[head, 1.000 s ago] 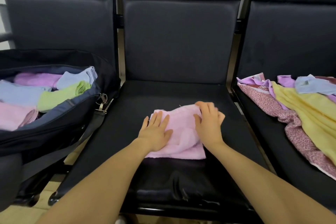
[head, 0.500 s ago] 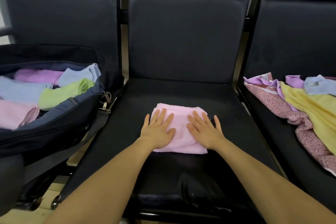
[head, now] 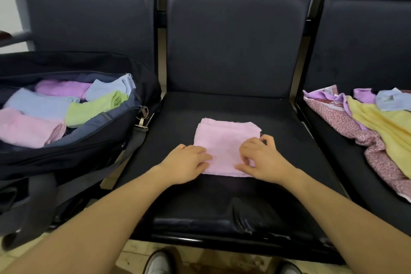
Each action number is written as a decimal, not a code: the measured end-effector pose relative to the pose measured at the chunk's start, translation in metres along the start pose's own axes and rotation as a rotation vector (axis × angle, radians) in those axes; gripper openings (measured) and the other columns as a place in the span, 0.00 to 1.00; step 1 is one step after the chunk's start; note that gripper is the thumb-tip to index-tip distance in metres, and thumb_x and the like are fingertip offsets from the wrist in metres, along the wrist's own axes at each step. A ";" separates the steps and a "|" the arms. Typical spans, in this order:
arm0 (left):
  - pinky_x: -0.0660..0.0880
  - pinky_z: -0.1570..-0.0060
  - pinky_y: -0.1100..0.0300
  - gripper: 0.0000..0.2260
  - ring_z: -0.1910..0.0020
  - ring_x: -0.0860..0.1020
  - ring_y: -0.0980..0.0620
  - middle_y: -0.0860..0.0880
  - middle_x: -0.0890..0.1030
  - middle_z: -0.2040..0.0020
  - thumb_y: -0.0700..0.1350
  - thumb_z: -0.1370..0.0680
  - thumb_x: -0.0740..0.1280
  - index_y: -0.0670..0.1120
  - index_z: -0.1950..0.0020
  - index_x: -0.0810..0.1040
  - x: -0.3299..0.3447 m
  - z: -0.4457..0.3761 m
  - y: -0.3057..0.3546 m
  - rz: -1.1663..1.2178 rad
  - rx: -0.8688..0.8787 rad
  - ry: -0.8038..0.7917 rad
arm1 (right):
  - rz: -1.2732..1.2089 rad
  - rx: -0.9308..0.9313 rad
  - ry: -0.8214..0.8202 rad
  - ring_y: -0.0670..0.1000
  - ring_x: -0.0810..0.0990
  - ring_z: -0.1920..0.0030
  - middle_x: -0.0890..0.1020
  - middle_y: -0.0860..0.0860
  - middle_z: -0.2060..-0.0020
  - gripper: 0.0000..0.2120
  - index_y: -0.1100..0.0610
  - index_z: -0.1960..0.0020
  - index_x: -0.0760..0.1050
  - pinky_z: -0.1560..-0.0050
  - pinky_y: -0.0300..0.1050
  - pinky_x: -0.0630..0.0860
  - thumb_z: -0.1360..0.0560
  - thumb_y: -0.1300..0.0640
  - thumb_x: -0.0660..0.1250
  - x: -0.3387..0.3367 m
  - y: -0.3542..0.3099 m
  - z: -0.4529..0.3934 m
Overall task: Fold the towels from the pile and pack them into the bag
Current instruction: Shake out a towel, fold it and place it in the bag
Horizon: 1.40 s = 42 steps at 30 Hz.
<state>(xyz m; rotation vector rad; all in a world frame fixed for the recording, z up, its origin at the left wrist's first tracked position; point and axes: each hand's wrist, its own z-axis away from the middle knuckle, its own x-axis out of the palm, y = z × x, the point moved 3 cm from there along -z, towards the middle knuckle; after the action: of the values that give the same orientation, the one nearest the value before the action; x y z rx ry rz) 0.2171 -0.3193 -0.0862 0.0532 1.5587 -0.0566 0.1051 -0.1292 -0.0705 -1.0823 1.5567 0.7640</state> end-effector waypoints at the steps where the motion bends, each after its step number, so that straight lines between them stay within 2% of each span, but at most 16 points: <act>1: 0.65 0.39 0.56 0.29 0.34 0.70 0.52 0.53 0.71 0.32 0.60 0.24 0.41 0.55 0.30 0.71 -0.002 0.003 -0.001 -0.005 0.014 0.016 | 0.034 -0.012 0.034 0.45 0.72 0.54 0.75 0.44 0.61 0.20 0.51 0.63 0.70 0.42 0.41 0.49 0.27 0.36 0.54 -0.002 0.002 0.006; 3: 0.72 0.45 0.55 0.31 0.41 0.77 0.50 0.51 0.78 0.38 0.59 0.26 0.41 0.53 0.37 0.78 -0.004 0.007 0.000 -0.047 0.088 0.108 | 0.037 -0.011 0.049 0.47 0.75 0.56 0.77 0.43 0.60 0.21 0.51 0.60 0.74 0.44 0.40 0.51 0.28 0.36 0.54 -0.004 0.003 0.016; 5: 0.77 0.57 0.58 0.22 0.54 0.82 0.50 0.51 0.83 0.50 0.55 0.24 0.51 0.53 0.50 0.84 -0.003 0.011 0.000 -0.100 0.144 0.181 | 0.008 0.001 0.027 0.45 0.77 0.57 0.80 0.42 0.55 0.22 0.49 0.51 0.78 0.46 0.39 0.53 0.28 0.35 0.55 -0.004 0.000 0.020; 7: 0.77 0.61 0.61 0.18 0.59 0.82 0.52 0.52 0.83 0.54 0.54 0.24 0.54 0.53 0.55 0.84 -0.001 0.012 0.000 -0.122 0.164 0.217 | 0.025 -0.009 -0.014 0.43 0.79 0.59 0.82 0.40 0.55 0.21 0.46 0.49 0.81 0.49 0.36 0.56 0.28 0.35 0.57 -0.001 -0.006 0.021; 9: 0.77 0.58 0.58 0.22 0.57 0.81 0.50 0.51 0.82 0.53 0.56 0.23 0.51 0.52 0.51 0.83 -0.002 0.012 0.004 -0.072 0.189 0.170 | 0.094 -0.006 -0.035 0.41 0.80 0.63 0.83 0.38 0.57 0.19 0.44 0.53 0.82 0.51 0.36 0.59 0.28 0.37 0.56 0.004 -0.008 0.021; 13: 0.67 0.41 0.57 0.36 0.41 0.75 0.52 0.53 0.78 0.41 0.63 0.27 0.37 0.52 0.36 0.77 -0.002 0.006 0.005 -0.053 0.154 0.067 | 0.211 -0.025 -0.004 0.45 0.79 0.68 0.83 0.40 0.63 0.14 0.45 0.58 0.82 0.52 0.40 0.59 0.28 0.44 0.59 0.016 -0.006 0.015; 16: 0.67 0.42 0.57 0.34 0.43 0.75 0.51 0.53 0.78 0.42 0.65 0.26 0.39 0.52 0.37 0.76 -0.002 -0.001 0.006 -0.083 0.149 0.072 | 0.325 -0.076 0.035 0.50 0.75 0.74 0.78 0.45 0.72 0.04 0.49 0.64 0.78 0.53 0.44 0.59 0.31 0.55 0.72 0.020 -0.008 0.007; 19: 0.67 0.46 0.56 0.30 0.47 0.76 0.48 0.51 0.77 0.44 0.66 0.24 0.44 0.51 0.38 0.75 0.001 -0.004 0.009 -0.111 0.110 0.079 | 0.292 -0.006 0.093 0.52 0.72 0.77 0.75 0.47 0.75 0.06 0.52 0.63 0.75 0.54 0.45 0.60 0.28 0.55 0.66 0.017 -0.007 0.003; 23: 0.65 0.44 0.59 0.23 0.47 0.76 0.51 0.53 0.76 0.42 0.65 0.23 0.58 0.52 0.37 0.75 -0.002 -0.007 0.000 -0.008 -0.045 0.115 | 0.126 0.163 0.083 0.53 0.70 0.69 0.76 0.46 0.70 0.12 0.51 0.55 0.71 0.46 0.44 0.59 0.19 0.55 0.52 0.010 0.001 0.008; 25: 0.63 0.41 0.60 0.21 0.47 0.76 0.52 0.55 0.77 0.41 0.61 0.24 0.64 0.51 0.36 0.74 -0.002 -0.004 -0.008 0.106 -0.079 0.117 | 0.034 0.220 0.035 0.52 0.68 0.62 0.76 0.45 0.65 0.09 0.50 0.49 0.72 0.42 0.39 0.54 0.17 0.53 0.53 0.010 0.006 0.011; 27: 0.64 0.39 0.60 0.16 0.51 0.76 0.51 0.54 0.79 0.47 0.55 0.24 0.66 0.49 0.39 0.76 -0.005 0.000 -0.009 0.160 -0.059 0.153 | -0.059 0.278 0.037 0.53 0.65 0.54 0.75 0.45 0.65 0.09 0.49 0.45 0.72 0.44 0.37 0.56 0.17 0.50 0.54 0.010 0.007 0.013; 30: 0.68 0.54 0.60 0.10 0.63 0.73 0.51 0.52 0.76 0.62 0.50 0.22 0.65 0.46 0.46 0.78 -0.014 0.001 -0.013 0.303 -0.115 0.271 | -0.214 0.423 -0.004 0.52 0.57 0.50 0.74 0.48 0.64 0.10 0.47 0.41 0.73 0.49 0.38 0.58 0.18 0.48 0.56 0.010 0.013 0.014; 33: 0.69 0.60 0.58 0.10 0.63 0.74 0.49 0.49 0.78 0.61 0.51 0.21 0.65 0.46 0.46 0.78 -0.016 0.001 -0.016 0.512 -0.200 0.231 | -0.275 0.475 -0.089 0.53 0.60 0.46 0.77 0.44 0.63 0.11 0.44 0.41 0.72 0.47 0.39 0.57 0.21 0.43 0.58 0.010 0.016 0.019; 37: 0.74 0.55 0.51 0.09 0.60 0.76 0.45 0.44 0.79 0.59 0.50 0.21 0.65 0.45 0.50 0.78 -0.014 0.001 -0.018 0.695 -0.240 0.207 | -0.324 0.499 -0.184 0.53 0.61 0.46 0.76 0.46 0.59 0.12 0.47 0.45 0.74 0.46 0.41 0.59 0.26 0.45 0.67 0.002 0.012 0.021; 40: 0.73 0.56 0.54 0.08 0.61 0.74 0.50 0.45 0.78 0.58 0.50 0.20 0.63 0.46 0.51 0.75 -0.015 -0.004 -0.018 0.758 -0.286 0.239 | -0.462 0.585 0.003 0.55 0.72 0.51 0.79 0.52 0.61 0.06 0.57 0.52 0.79 0.46 0.43 0.66 0.26 0.56 0.66 -0.005 0.017 0.017; 42: 0.72 0.57 0.57 0.08 0.58 0.75 0.52 0.48 0.78 0.56 0.50 0.19 0.60 0.47 0.47 0.73 -0.017 -0.011 -0.016 0.784 -0.350 0.264 | -0.691 0.710 0.208 0.54 0.77 0.57 0.81 0.54 0.61 0.03 0.57 0.54 0.78 0.54 0.45 0.73 0.27 0.60 0.68 -0.009 0.024 0.014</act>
<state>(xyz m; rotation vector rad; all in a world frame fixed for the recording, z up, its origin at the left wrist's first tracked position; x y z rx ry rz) 0.2047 -0.3348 -0.0696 0.4018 1.6912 0.8670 0.0890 -0.1052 -0.0668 -1.0551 1.3149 -0.3624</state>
